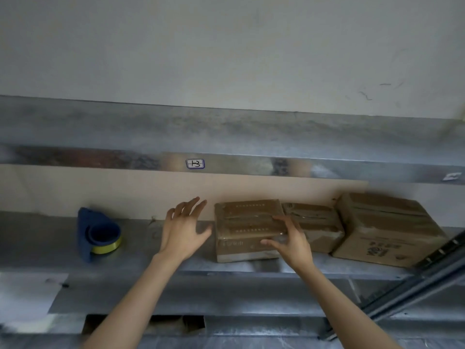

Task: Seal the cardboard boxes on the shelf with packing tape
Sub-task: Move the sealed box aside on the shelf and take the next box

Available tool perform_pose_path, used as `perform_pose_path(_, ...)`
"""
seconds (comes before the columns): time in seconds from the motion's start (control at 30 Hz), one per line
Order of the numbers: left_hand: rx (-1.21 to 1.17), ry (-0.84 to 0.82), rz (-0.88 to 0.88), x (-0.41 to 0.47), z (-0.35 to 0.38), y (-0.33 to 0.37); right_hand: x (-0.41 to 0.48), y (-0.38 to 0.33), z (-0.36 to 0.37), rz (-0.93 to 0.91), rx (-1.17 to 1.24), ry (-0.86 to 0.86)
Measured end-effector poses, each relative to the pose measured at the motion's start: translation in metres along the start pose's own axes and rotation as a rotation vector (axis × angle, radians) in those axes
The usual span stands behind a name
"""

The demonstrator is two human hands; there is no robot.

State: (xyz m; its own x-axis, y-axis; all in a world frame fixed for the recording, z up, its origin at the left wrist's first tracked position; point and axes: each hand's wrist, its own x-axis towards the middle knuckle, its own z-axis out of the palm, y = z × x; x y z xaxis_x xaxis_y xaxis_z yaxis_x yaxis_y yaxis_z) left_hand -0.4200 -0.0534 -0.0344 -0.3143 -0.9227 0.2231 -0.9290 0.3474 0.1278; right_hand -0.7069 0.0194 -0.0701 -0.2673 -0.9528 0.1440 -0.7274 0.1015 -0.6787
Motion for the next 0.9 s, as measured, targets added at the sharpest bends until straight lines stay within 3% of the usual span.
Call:
perform_pose_path(0.47, 0.001, 0.096, -0.045, -0.039, -0.016, -0.003, -0.007, -0.01, 0.0, 0.06, -0.089, -0.003)
perform_pose_path(0.7, 0.032, 0.126, -0.085, -0.049, -0.034, -0.03, 0.005, -0.051, 0.007, -0.091, -0.221, 0.05)
perform_pose_path(0.9, 0.049, 0.155, -0.146, -0.067, -0.052, -0.078, 0.012, -0.123, 0.046, -0.083, -0.327, -0.114)
